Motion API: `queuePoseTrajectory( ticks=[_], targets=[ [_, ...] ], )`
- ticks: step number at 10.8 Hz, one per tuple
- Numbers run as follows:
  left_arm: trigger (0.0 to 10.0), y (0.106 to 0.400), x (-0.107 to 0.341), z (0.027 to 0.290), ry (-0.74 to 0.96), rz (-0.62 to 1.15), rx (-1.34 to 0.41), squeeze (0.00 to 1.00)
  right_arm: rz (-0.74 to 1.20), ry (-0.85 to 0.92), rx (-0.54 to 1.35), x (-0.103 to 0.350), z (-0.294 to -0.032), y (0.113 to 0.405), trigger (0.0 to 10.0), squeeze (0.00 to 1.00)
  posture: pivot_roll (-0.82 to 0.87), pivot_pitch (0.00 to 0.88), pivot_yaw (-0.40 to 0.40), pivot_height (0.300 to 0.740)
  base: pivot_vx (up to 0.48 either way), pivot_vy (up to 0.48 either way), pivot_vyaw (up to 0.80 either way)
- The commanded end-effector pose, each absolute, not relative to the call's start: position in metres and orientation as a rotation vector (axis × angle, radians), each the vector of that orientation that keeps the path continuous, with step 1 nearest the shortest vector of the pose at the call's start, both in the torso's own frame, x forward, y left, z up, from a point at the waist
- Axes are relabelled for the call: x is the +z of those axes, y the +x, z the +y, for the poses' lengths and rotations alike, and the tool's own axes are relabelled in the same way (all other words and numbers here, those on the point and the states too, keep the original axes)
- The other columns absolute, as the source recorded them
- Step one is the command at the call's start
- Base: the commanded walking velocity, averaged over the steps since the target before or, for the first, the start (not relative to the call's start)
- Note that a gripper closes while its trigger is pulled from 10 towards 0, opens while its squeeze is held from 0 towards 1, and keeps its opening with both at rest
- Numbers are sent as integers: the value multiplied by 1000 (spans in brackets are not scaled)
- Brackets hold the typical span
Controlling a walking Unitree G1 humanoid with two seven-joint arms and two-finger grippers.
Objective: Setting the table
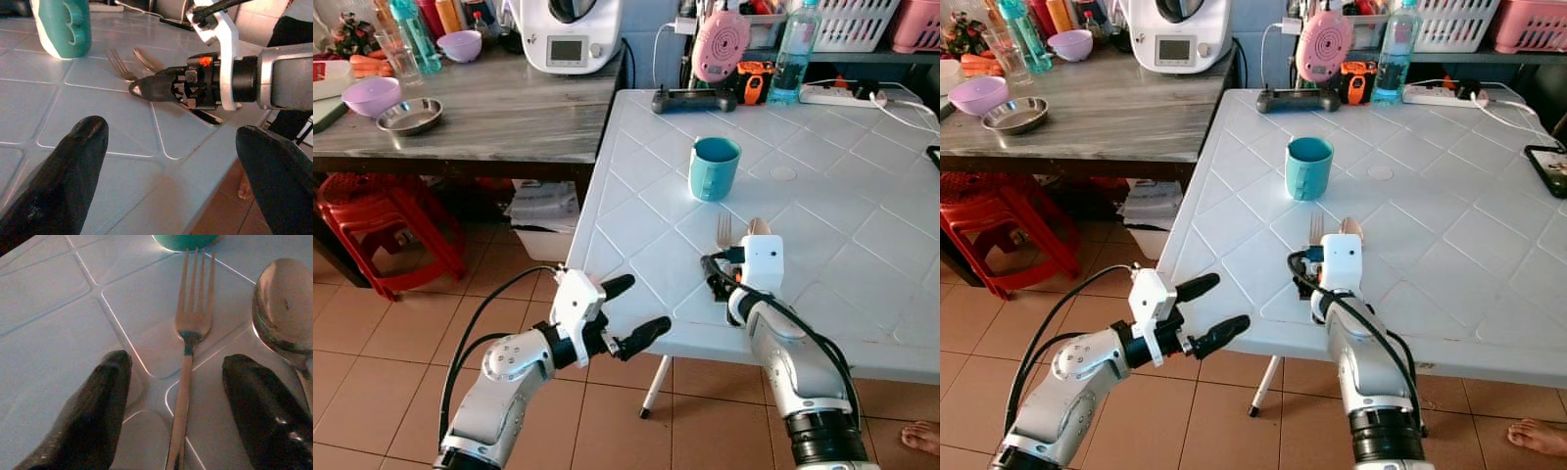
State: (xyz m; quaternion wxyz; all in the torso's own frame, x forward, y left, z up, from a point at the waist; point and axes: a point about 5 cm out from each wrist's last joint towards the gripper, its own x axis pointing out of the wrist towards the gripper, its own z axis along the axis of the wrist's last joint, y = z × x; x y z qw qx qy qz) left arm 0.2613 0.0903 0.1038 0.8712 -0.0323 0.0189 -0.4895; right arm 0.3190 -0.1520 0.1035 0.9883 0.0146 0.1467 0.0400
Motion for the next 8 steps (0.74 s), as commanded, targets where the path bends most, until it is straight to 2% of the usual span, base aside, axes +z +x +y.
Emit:
queuePoseTrajectory(
  ticks=[1, 8],
  targets=[
    [10000, 260, 106, 90, -59, 43, -1047, 0, 393, 32, 63, 86, -158, 315, 0, 0, 13, 78, 53, 740, 0, 0, 0],
    [10000, 263, 107, 87, -72, 69, -1064, 0, 482, -10, 106, 72, -166, 309, 0, 0, 12, 80, 53, 740, 0, 0, 0]
  ],
)
